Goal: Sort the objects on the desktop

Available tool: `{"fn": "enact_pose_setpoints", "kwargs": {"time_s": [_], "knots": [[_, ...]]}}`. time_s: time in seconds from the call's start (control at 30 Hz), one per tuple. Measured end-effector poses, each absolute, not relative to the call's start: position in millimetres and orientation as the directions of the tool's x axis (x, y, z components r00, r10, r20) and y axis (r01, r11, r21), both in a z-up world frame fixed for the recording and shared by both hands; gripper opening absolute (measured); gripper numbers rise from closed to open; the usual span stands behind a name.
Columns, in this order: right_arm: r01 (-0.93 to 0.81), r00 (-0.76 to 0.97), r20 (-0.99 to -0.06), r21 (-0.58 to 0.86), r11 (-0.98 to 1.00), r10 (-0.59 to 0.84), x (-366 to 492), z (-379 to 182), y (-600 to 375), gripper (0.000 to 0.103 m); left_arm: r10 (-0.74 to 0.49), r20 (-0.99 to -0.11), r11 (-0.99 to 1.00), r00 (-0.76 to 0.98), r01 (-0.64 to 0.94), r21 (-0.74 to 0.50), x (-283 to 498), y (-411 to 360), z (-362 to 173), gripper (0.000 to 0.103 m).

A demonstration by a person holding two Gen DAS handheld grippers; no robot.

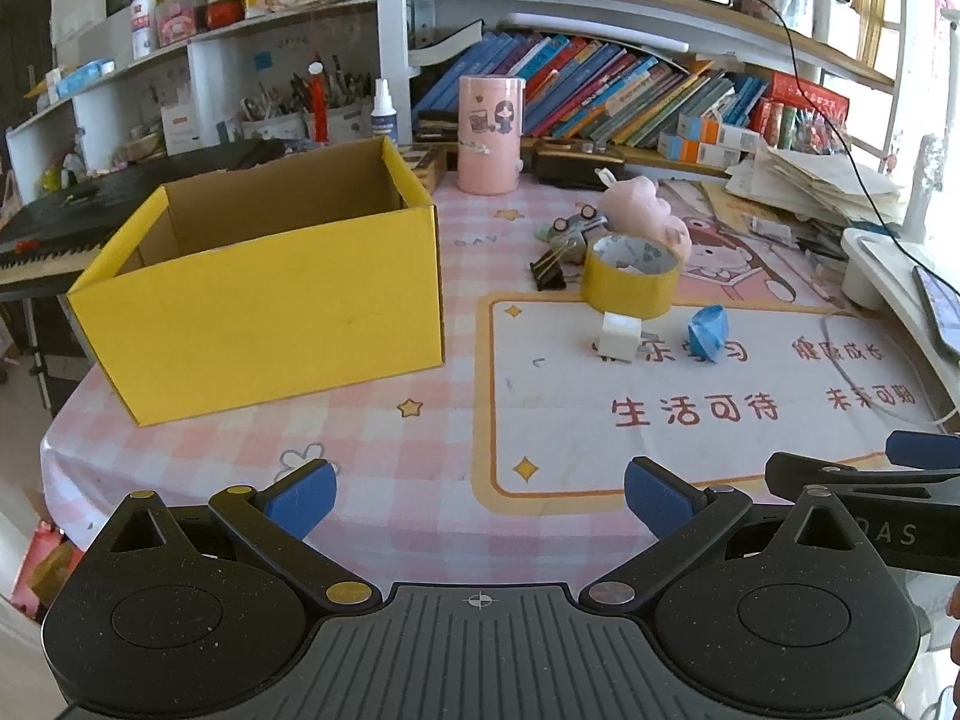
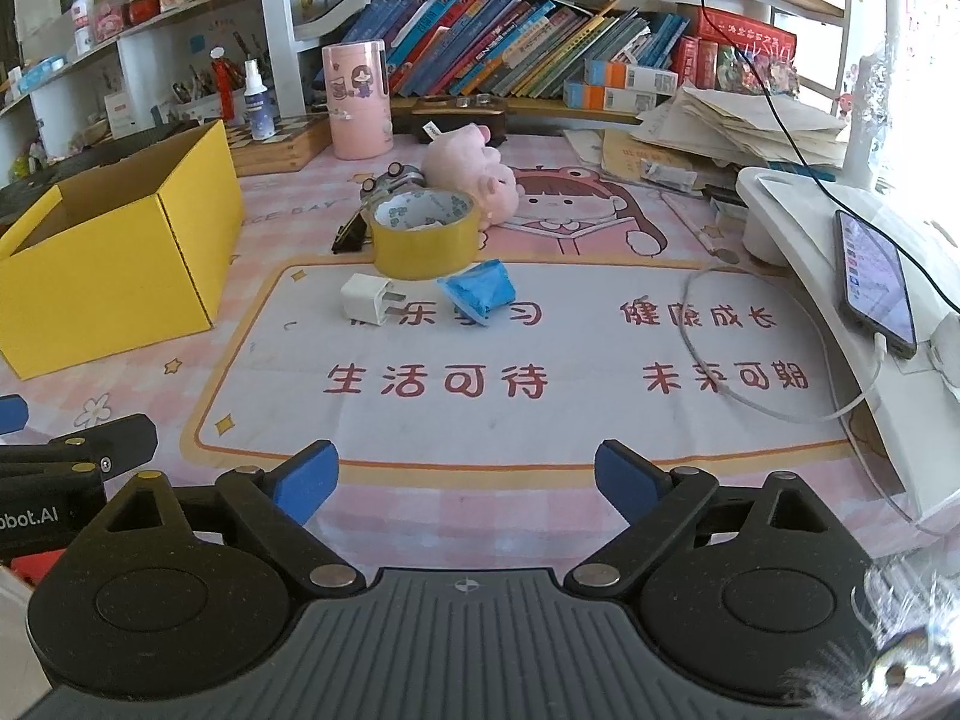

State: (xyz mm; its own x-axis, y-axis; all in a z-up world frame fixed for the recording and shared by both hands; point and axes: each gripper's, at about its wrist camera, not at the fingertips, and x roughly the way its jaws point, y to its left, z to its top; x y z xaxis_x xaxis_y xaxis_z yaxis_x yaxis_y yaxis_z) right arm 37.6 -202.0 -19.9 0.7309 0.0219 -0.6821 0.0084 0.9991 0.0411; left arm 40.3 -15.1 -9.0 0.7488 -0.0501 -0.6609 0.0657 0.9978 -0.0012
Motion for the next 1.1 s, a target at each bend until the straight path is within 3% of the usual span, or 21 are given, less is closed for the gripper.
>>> {"fn": "enact_pose_setpoints", "kwargs": {"time_s": [1.1], "knots": [[-0.077, 0.706, -0.705, 0.023, 0.997, 0.071, 108.4, -24.9, -249.9, 0.089, -0.006, -0.694, 1.0, 0.72, -0.014, -0.024, 99.3, -63.6, -16.2, 0.103]]}}
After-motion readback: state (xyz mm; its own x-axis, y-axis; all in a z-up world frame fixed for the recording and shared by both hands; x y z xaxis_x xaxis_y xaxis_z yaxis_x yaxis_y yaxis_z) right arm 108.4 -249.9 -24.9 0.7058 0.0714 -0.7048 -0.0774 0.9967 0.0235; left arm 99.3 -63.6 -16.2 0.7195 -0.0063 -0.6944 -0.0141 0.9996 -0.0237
